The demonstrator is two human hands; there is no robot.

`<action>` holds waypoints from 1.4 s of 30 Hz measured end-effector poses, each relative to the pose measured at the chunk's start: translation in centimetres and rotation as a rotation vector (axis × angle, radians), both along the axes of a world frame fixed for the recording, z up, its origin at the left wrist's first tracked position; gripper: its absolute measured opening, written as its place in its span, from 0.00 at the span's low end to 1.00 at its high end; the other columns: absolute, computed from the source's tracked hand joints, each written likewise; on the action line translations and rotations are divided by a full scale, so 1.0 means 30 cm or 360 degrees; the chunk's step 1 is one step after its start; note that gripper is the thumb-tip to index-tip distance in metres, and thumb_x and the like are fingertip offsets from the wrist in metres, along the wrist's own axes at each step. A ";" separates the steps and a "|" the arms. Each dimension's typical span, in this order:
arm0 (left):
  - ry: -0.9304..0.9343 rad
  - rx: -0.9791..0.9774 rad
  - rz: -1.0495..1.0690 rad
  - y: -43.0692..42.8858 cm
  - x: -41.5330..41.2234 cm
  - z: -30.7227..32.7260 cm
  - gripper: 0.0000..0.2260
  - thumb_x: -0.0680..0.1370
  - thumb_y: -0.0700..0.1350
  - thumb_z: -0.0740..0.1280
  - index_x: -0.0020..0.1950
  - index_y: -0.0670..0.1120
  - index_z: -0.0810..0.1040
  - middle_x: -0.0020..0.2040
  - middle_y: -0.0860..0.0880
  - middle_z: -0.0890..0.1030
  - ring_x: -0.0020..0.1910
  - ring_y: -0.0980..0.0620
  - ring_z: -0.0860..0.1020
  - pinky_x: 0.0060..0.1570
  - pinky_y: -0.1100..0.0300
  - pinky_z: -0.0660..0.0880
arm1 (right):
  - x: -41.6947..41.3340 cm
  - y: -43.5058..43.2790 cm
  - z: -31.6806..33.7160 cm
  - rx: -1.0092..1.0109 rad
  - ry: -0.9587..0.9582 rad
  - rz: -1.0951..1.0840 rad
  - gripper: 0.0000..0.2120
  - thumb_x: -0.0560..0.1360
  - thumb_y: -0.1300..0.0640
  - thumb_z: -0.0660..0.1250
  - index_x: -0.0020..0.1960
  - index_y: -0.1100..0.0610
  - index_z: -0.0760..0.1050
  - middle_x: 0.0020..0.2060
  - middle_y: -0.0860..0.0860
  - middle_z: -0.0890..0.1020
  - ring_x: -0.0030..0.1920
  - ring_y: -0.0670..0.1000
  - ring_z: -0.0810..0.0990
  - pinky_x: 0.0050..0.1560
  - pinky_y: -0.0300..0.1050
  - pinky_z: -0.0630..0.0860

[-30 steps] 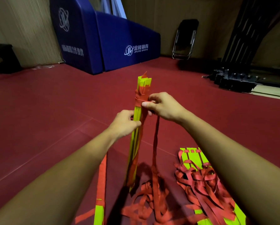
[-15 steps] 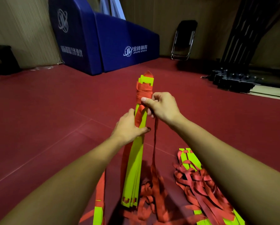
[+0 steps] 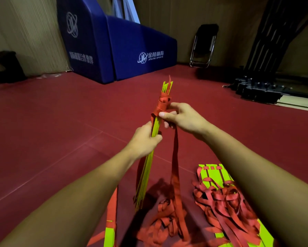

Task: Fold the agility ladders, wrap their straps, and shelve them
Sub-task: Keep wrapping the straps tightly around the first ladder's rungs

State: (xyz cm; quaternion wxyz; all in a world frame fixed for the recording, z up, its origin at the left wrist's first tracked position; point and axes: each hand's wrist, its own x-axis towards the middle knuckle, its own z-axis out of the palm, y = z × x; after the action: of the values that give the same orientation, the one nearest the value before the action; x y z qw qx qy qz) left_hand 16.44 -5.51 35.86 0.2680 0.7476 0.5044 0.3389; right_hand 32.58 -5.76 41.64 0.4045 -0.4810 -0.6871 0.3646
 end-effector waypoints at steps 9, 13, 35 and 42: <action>-0.0463 -0.0277 -0.0187 0.005 0.014 0.007 0.16 0.78 0.31 0.66 0.49 0.54 0.79 0.40 0.54 0.83 0.38 0.53 0.82 0.49 0.53 0.79 | 0.032 0.007 -0.001 -0.0128 0.0140 0.0218 0.06 0.78 0.61 0.68 0.51 0.64 0.76 0.30 0.52 0.77 0.33 0.48 0.72 0.34 0.36 0.68; -0.0474 -0.0299 -0.0210 0.006 0.008 0.020 0.14 0.75 0.35 0.73 0.52 0.53 0.79 0.37 0.57 0.82 0.35 0.59 0.80 0.40 0.63 0.77 | 0.031 0.014 0.003 0.0015 -0.0030 0.0096 0.09 0.77 0.58 0.70 0.46 0.66 0.78 0.29 0.50 0.77 0.31 0.47 0.71 0.33 0.37 0.68; -0.0704 -0.0363 -0.0167 0.020 -0.029 0.033 0.18 0.75 0.30 0.70 0.64 0.39 0.75 0.50 0.44 0.82 0.46 0.53 0.79 0.46 0.65 0.76 | 0.044 0.024 0.007 0.0105 -0.0106 -0.0064 0.12 0.79 0.56 0.68 0.52 0.67 0.77 0.28 0.48 0.79 0.35 0.50 0.73 0.40 0.44 0.69; -0.0681 -0.0554 -0.0316 0.026 -0.058 0.056 0.22 0.80 0.31 0.63 0.70 0.50 0.75 0.49 0.51 0.81 0.40 0.63 0.79 0.40 0.68 0.75 | 0.033 0.010 0.015 0.0048 -0.0103 0.0093 0.13 0.80 0.51 0.67 0.43 0.60 0.73 0.29 0.51 0.78 0.31 0.45 0.70 0.32 0.34 0.67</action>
State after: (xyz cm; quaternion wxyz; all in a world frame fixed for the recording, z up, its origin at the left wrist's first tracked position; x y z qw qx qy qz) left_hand 14.70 -4.72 37.55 0.5244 0.6475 0.4114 0.3695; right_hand 33.57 -5.47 42.07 0.3785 -0.4660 -0.7190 0.3502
